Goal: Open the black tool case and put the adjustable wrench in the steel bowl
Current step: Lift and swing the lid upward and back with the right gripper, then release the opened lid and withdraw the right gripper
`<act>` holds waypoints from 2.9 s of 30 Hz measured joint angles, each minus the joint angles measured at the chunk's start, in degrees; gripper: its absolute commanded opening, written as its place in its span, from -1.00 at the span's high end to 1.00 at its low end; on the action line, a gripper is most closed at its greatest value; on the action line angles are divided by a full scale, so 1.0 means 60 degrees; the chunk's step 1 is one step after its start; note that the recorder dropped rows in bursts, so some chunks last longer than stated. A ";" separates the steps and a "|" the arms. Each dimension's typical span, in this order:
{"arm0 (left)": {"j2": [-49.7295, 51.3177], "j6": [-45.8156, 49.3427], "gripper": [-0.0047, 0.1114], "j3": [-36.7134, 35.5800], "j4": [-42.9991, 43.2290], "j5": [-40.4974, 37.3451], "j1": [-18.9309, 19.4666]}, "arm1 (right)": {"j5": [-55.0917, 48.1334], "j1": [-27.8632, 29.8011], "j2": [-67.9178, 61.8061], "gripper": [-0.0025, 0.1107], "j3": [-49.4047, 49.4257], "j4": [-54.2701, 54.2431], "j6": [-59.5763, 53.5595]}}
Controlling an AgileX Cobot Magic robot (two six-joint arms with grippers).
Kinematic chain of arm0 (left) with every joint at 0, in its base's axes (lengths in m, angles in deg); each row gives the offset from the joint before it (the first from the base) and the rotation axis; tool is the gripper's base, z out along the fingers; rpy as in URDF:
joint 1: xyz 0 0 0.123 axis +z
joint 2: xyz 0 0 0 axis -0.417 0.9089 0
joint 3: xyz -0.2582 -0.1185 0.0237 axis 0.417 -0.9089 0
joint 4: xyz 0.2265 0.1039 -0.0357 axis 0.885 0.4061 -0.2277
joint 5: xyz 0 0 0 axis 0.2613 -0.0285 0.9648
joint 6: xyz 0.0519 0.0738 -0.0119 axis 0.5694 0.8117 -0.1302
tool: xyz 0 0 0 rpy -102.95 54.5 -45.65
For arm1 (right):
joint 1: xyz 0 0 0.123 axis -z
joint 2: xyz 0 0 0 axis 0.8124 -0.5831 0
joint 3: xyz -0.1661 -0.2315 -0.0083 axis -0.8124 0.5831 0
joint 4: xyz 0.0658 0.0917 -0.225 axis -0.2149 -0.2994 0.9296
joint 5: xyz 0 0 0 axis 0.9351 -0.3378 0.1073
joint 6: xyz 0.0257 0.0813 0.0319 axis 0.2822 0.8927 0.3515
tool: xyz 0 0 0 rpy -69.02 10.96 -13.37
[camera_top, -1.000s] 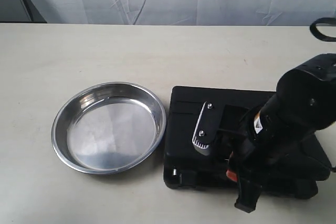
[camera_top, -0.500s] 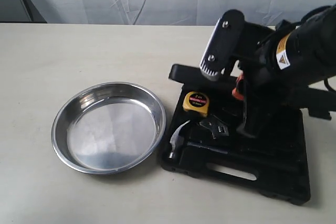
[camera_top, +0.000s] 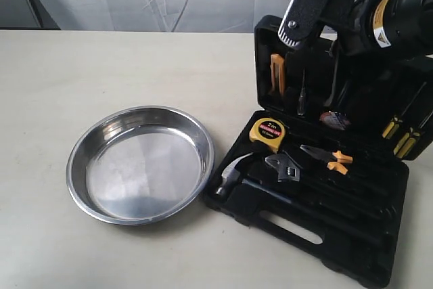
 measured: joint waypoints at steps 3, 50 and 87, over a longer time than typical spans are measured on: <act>0.0000 0.0000 0.92 0.0000 0.0000 0.0000 0.0000 | 0.0328 0.0447 -0.0233 0.96 -0.0077 0.0236 0.0025; 0.0000 0.0000 0.92 0.0000 0.0000 0.0000 0.0000 | 0.4552 0.4701 -0.2131 0.66 -0.0072 0.1226 0.2269; 0.0000 0.0000 0.92 0.0000 0.0000 0.0000 0.0000 | 0.1933 0.0053 -0.1954 0.96 0.2971 -1.0670 -0.1260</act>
